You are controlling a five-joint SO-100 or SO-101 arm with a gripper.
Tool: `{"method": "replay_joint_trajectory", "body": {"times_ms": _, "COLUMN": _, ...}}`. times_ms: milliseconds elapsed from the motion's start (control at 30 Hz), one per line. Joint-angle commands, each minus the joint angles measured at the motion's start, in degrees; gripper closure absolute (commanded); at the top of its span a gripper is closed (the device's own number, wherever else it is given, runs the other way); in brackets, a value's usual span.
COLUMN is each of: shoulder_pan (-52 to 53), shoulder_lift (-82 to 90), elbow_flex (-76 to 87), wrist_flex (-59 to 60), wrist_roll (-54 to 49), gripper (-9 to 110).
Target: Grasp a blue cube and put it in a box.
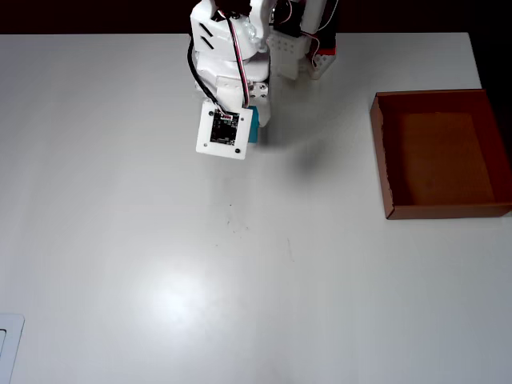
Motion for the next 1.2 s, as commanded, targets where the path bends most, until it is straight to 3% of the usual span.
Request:
{"method": "replay_joint_trajectory", "body": {"times_ms": 0, "shoulder_pan": -4.2, "shoulder_lift": 3.3, "elbow_flex": -5.8, "wrist_flex": 2.0, "wrist_roll": 5.2, "gripper": 87}}
{"method": "replay_joint_trajectory", "body": {"times_ms": 467, "shoulder_pan": -29.6, "shoulder_lift": 6.4, "elbow_flex": -13.7, "wrist_flex": 2.7, "wrist_roll": 30.7, "gripper": 87}}
{"method": "replay_joint_trajectory", "body": {"times_ms": 867, "shoulder_pan": -56.2, "shoulder_lift": 3.1, "elbow_flex": -18.5, "wrist_flex": 1.9, "wrist_roll": 45.7, "gripper": 87}}
{"method": "replay_joint_trajectory", "body": {"times_ms": 1167, "shoulder_pan": -65.5, "shoulder_lift": -4.7, "elbow_flex": -21.0, "wrist_flex": -0.3, "wrist_roll": 51.9, "gripper": 87}}
